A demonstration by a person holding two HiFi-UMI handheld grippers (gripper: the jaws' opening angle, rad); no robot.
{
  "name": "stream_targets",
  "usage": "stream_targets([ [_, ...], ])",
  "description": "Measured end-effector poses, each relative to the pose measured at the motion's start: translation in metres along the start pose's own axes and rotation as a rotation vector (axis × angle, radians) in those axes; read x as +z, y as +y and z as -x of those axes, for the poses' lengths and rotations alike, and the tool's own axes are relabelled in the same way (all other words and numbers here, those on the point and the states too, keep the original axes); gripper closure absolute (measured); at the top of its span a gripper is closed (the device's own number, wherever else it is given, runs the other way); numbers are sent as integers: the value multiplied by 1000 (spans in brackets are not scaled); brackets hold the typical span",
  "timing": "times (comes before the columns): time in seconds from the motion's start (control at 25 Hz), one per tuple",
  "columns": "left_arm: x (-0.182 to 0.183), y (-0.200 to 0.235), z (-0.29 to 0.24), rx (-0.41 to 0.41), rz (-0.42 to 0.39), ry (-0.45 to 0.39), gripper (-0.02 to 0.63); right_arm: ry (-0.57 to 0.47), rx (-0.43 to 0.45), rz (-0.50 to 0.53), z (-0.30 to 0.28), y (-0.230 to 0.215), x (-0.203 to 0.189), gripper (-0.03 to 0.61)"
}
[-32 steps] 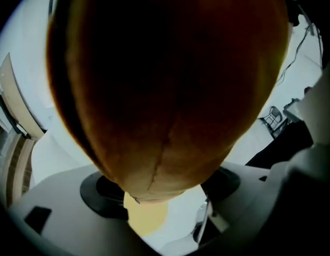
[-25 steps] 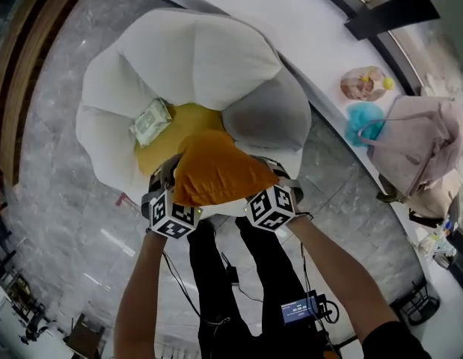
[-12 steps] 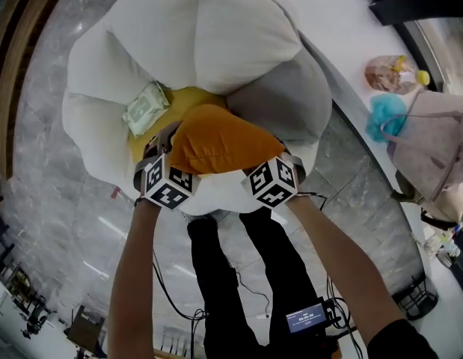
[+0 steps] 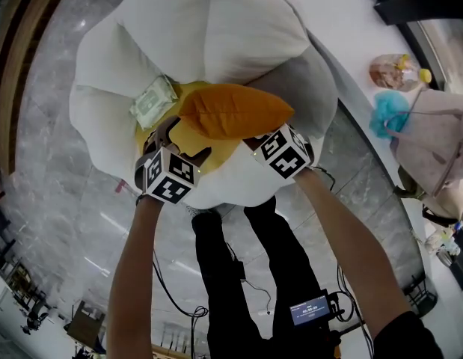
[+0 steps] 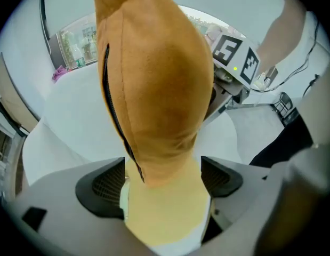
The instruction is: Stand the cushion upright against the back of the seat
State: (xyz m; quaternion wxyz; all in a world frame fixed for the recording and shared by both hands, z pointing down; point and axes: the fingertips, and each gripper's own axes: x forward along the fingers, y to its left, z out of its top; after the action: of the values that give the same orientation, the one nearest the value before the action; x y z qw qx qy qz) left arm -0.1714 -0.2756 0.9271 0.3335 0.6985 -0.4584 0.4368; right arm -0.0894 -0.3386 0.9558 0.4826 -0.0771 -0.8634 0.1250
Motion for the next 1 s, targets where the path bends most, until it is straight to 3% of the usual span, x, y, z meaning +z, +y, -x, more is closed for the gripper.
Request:
stream_targets([
  [0.36,-10,2,9,9,79,-36,160,-42,-14,-173,-7,-28,29,347],
  [0.56,-15,-12,15,-8,84,-43,160,-45,-139,-228,-2,-45,38,347],
  [0.64,-17,-21,18,-26,87,-39,160,-53,-165,-227,4,-47,38,388],
  [1.0,-28,-52,75,-42,156,-53,161,-60,-90,-195,58,16,35,403],
])
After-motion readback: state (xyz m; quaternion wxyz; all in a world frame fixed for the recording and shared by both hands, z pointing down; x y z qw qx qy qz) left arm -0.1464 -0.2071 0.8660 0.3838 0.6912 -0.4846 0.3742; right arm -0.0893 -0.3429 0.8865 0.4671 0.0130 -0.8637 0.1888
